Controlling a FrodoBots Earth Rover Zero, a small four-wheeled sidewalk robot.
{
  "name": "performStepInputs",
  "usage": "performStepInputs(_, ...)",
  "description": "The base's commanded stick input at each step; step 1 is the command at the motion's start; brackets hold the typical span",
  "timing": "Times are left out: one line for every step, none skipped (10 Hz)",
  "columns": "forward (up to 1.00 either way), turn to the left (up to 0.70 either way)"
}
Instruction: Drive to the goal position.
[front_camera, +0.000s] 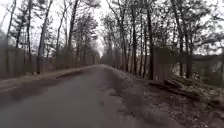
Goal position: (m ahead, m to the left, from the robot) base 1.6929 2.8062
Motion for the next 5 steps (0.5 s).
performStepInputs(0.85, 0.15)
performStepInputs(0.85, 0.26)
performStepInputs(0.85, 0.34)
performStepInputs(0.85, 0.34)
performStepInputs(0.85, 0.34)
